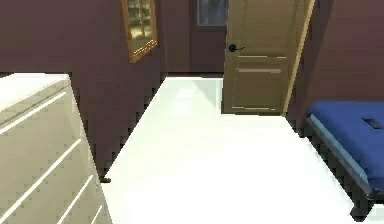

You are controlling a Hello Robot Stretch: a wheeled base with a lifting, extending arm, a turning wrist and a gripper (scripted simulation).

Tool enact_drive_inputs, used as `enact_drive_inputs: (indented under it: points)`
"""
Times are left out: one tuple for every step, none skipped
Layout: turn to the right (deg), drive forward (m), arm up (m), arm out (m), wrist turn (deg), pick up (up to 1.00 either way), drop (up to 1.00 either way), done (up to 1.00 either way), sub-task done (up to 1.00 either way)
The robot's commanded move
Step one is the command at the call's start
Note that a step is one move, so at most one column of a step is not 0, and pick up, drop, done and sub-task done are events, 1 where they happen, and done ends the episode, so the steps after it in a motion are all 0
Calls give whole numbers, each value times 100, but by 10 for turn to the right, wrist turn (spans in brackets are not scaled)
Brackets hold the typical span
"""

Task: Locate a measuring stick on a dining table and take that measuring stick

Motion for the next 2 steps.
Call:
enact_drive_inputs:
  points:
    - [0, 100, 0, 0, 0, 0, 0, 0, 0]
    - [0, 100, 0, 0, 0, 0, 0, 0, 0]
